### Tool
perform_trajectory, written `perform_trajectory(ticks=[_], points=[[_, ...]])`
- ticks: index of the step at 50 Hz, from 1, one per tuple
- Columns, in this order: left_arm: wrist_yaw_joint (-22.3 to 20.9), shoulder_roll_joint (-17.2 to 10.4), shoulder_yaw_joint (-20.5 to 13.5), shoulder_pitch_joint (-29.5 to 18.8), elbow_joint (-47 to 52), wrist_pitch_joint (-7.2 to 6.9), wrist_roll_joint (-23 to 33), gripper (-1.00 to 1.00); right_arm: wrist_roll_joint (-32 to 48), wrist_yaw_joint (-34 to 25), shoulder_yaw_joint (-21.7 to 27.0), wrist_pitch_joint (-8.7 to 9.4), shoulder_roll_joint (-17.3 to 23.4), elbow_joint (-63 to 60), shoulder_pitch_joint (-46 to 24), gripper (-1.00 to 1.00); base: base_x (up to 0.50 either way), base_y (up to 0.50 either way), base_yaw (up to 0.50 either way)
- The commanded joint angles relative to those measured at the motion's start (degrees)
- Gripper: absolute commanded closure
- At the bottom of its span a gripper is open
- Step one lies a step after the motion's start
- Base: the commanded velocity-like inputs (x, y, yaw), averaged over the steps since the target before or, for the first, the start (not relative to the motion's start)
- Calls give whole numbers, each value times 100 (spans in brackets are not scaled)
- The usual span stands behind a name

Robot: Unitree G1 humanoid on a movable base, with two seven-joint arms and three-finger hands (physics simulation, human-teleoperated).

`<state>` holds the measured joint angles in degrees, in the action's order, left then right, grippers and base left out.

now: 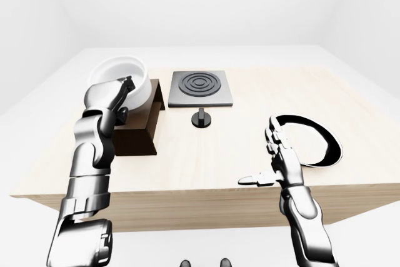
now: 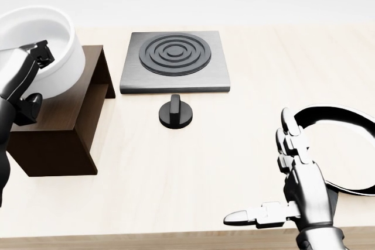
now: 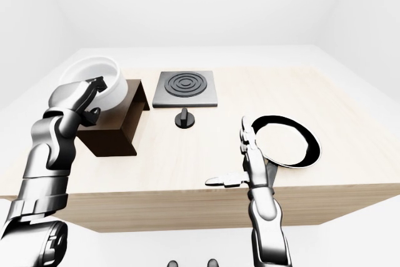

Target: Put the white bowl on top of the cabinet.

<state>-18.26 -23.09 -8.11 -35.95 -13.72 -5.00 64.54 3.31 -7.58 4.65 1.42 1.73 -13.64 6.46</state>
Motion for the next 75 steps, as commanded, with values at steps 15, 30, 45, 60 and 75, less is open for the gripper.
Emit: perform_trajectory(ticks=[15,30,45,60,75], points=[[415,-136,-174,125,25,0,135,100,41,-2,-30,-89,-6,43,27,-100,0,0,0],[736,-59,-130,140,-184,0,-97,100,54,0,-41,-70,-8,0,44,-100,0,0,0],[959,-13,-59,114,-378,0,-311,100,54,-4,-48,-83,-10,-4,60,-100,0,0,0],[1428,20,-32,31,-849,0,-746,100,63,5,-59,-90,-13,5,58,-100,0,0,0],[1326,-57,-24,103,-729,0,-660,100,91,5,-87,-134,-20,31,75,-100,0,0,0]])
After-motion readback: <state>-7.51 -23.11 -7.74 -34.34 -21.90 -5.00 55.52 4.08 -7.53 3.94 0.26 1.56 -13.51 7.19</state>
